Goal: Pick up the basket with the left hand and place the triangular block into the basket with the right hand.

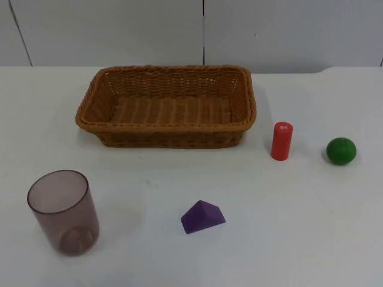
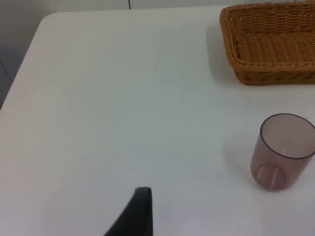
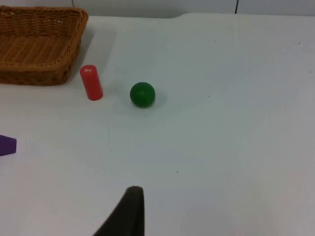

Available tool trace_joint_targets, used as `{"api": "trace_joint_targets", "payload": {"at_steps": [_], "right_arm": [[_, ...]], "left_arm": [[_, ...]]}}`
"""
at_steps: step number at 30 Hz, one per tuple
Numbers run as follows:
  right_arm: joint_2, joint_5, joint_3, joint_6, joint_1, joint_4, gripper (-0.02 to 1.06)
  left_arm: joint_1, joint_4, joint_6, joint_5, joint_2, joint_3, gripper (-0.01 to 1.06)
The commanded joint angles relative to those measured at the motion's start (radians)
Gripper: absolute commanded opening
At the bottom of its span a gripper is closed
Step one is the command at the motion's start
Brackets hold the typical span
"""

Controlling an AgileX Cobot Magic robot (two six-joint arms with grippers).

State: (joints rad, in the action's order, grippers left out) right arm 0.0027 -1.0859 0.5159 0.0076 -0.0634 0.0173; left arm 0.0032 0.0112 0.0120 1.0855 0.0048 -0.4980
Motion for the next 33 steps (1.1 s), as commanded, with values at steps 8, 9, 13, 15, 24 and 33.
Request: {"api": "trace_joint_targets", "payload": {"at_steps": [8, 9, 13, 15, 24, 33], "right_arm": [[0.126, 0.122, 0.066, 0.039, -0.004, 0.007, 1.04], [0.165, 0.153, 0.087, 0.049, -0.004, 0.012, 1.04], [0.369, 0.228, 0.203, 0.111, -0.004, 0.068, 1.04], [0.419, 0.24, 0.228, 0.111, -0.004, 0.07, 1.04], [0.728, 0.304, 0.392, 0.136, -0.004, 0.077, 1.04], [0.86, 0.362, 0.459, 0.131, -0.004, 0.078, 1.04]], "left_arm": [[-0.003, -0.087, -0.133, -0.118, 0.146, -0.051, 1.05], [-0.003, -0.102, -0.168, -0.148, 0.183, -0.067, 1.05], [-0.003, -0.078, -0.197, -0.267, 0.374, -0.15, 1.05], [-0.003, -0.075, -0.199, -0.294, 0.414, -0.176, 1.05], [-0.003, -0.075, -0.154, -0.42, 0.782, -0.371, 1.05], [-0.003, 0.046, -0.076, -0.497, 1.09, -0.469, 1.05]]}}
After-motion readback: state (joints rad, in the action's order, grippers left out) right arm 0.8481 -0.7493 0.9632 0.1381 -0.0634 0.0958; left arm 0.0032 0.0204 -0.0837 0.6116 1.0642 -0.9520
